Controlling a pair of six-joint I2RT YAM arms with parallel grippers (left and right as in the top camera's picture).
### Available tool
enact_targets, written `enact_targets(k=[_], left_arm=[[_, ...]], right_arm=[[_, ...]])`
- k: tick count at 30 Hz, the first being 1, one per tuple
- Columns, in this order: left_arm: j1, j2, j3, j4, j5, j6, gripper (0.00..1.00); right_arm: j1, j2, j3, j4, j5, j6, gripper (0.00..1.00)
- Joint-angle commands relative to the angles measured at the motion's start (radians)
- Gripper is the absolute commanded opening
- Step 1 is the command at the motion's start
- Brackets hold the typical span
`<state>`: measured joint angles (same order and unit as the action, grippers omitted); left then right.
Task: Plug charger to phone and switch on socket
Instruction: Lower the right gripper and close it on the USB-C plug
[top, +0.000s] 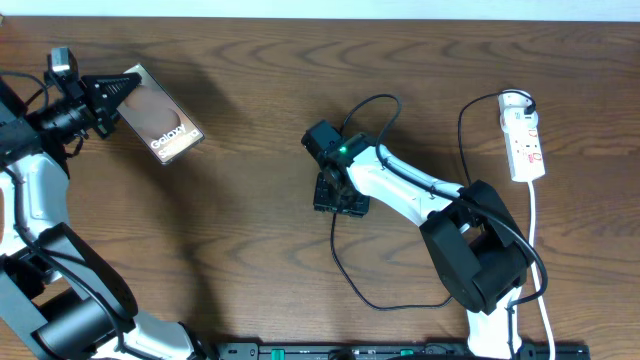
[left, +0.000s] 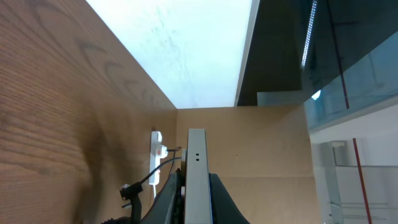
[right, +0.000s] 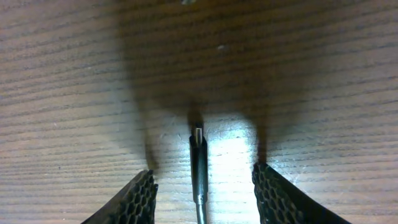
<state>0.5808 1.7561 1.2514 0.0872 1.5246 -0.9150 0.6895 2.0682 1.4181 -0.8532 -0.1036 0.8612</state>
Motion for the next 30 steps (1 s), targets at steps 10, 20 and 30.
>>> enact_targets(k=[10,20,30], left_arm=[[0.000,0.000,0.000,0.005,0.046,0.006,0.08],[0.000,0.000,0.000,0.005,0.046,0.006,0.08],[0.000,0.000,0.000,0.005,0.046,0.006,0.07]], right_arm=[[-0.003,0.051,-0.008,-0.002,0.027,-0.032,0.33],[-0.003,0.051,-0.008,-0.002,0.026,-0.032,0.20],[-0.003,0.051,-0.008,-0.001,0.003,-0.032,0.12]])
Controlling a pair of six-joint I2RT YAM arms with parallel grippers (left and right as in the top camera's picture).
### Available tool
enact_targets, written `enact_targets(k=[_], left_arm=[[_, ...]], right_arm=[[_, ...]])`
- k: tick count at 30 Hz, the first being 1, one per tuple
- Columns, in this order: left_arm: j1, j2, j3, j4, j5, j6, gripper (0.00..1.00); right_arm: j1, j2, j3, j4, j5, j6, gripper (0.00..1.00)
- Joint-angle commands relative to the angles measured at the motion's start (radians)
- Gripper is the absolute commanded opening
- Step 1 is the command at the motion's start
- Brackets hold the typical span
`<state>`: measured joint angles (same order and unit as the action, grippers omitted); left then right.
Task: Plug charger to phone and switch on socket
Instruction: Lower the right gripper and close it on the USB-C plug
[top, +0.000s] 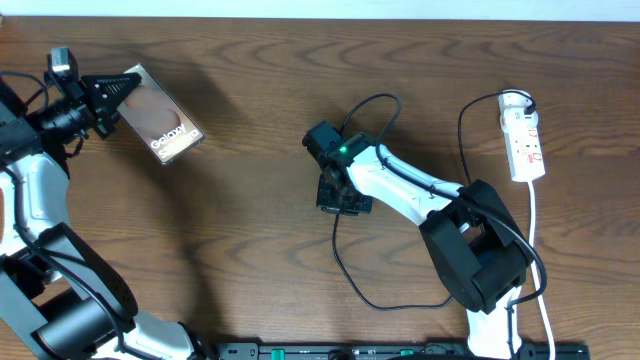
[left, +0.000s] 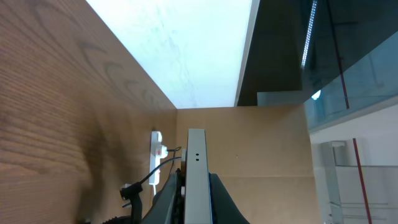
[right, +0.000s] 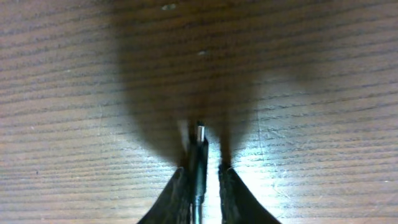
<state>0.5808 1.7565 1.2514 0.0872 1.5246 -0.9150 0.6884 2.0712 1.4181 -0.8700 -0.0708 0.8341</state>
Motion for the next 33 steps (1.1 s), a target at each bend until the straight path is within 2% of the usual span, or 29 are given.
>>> enact_targets(k=[1,22,33], left_arm=[[0.000,0.000,0.000,0.005,0.046,0.006,0.08],[0.000,0.000,0.000,0.005,0.047,0.006,0.07],[0.000,0.000,0.000,0.005,0.047,0.006,0.08]], right_arm=[[-0.002,0.048,-0.008,0.017,-0.029,-0.005,0.12],[-0.006,0.048,-0.008,0.050,-0.009,0.018,0.14],[-0.008,0.048,-0.008,0.043,-0.010,0.018,0.07]])
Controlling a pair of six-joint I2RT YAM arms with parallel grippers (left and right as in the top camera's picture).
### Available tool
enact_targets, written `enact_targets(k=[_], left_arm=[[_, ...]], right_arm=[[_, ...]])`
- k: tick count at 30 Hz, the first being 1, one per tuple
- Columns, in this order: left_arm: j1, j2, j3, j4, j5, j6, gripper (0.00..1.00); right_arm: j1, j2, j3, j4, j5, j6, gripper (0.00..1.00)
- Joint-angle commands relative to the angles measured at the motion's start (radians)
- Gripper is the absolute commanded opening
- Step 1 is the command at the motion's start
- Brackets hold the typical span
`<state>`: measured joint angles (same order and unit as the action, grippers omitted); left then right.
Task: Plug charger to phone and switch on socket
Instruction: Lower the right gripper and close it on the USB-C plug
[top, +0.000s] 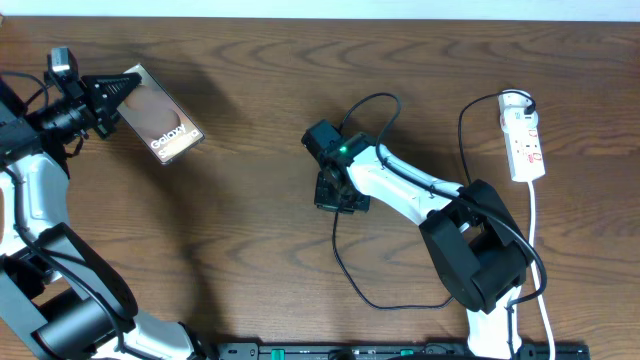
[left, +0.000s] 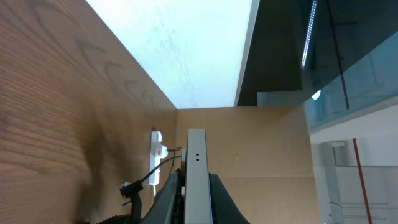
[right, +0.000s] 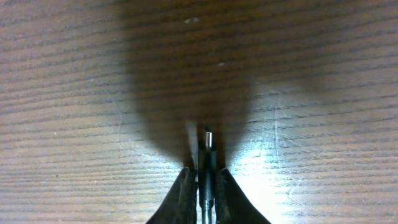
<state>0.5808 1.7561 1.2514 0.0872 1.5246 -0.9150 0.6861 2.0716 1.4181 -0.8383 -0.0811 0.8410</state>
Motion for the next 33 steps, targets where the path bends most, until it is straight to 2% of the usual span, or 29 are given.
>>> enact_targets(k=[1,11,22,33], left_arm=[[0.000,0.000,0.000,0.005,0.047,0.006,0.08],[0.000,0.000,0.000,0.005,0.047,0.006,0.08],[0.000,0.000,0.000,0.005,0.047,0.006,0.08],[0.000,0.000,0.000,0.005,0.047,0.006,0.08]], right_arm=[[-0.005,0.047,-0.008,0.012,0.000,0.011,0.06],[-0.004,0.047,-0.008,0.005,-0.027,0.011,0.01],[-0.004,0.047,-0.008,-0.024,-0.063,0.011,0.01],[0.009,0.047,-0.009,-0.144,-0.079,0.011,0.01]])
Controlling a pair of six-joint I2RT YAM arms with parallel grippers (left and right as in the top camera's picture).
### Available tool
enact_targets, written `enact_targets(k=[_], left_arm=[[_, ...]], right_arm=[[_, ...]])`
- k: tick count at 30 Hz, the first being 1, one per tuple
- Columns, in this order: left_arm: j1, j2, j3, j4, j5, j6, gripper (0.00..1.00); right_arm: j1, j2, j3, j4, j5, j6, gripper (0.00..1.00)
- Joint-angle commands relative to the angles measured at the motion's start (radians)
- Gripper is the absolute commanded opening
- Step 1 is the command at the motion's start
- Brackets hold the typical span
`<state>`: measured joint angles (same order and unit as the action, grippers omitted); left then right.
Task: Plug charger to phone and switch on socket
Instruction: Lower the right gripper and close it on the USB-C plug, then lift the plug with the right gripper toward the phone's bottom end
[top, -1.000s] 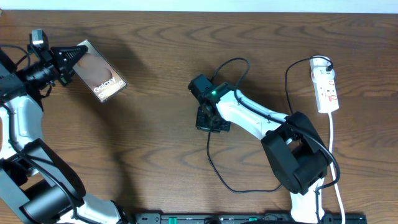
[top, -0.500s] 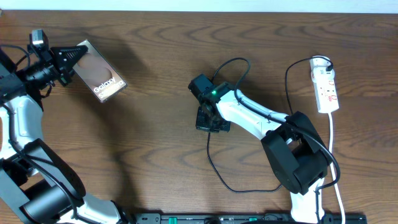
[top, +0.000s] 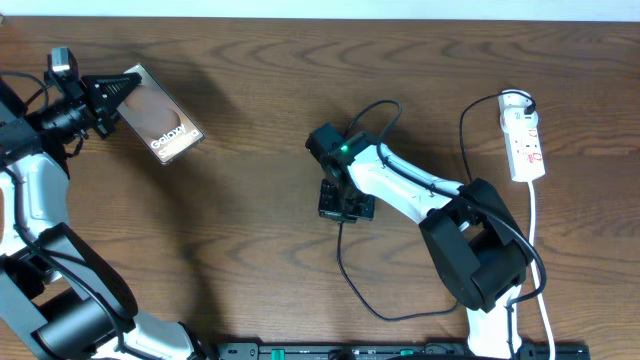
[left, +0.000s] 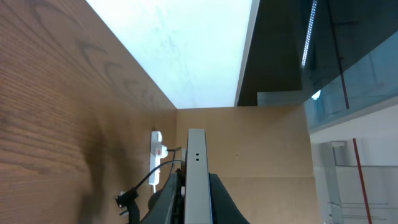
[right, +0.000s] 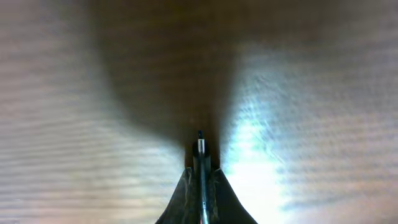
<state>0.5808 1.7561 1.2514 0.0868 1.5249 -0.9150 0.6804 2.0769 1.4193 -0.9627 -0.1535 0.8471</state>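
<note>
The phone (top: 162, 127), its back printed "Galaxy", is held tilted above the table's far left by my left gripper (top: 112, 95), which is shut on it. In the left wrist view the phone (left: 196, 174) shows edge-on between the fingers. My right gripper (top: 346, 206) is at mid-table, shut on the charger plug (right: 200, 148), whose metal tip sticks out past the fingers (right: 186, 186). The black charger cable (top: 352, 270) loops away toward the front. The white socket strip (top: 524, 135) lies at the far right.
The cable's other stretch (top: 375, 108) arcs behind the right arm. The strip's white lead (top: 536, 250) runs down the right edge. The brown wooden table (top: 250, 230) spans the view. From the left wrist, the strip (left: 157, 154) and the right arm's plug (left: 127, 200) appear far off.
My right gripper, still shut on the plug, has shifted slightly toward the table's front; its wrist view is now blurred with the wood farther off. The cable loop shifted with it. The left arm is unchanged.
At first my right gripper stood open astride the plug lying on the table. It then had its fingers closed around the plug and stayed shut on it. Now it has the plug a little nearer the front. The left gripper held the phone throughout.
</note>
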Motion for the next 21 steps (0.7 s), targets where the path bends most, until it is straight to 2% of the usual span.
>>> enact_targets(k=[1,21], left_arm=[[0.000,0.000,0.000,0.005,0.047,0.006,0.08],[0.000,0.000,0.000,0.005,0.046,0.006,0.08]], right_arm=[[0.020,0.042,-0.010,-0.024,-0.006,0.005,0.01],[0.080,0.042,-0.010,-0.011,-0.006,0.008,0.01]])
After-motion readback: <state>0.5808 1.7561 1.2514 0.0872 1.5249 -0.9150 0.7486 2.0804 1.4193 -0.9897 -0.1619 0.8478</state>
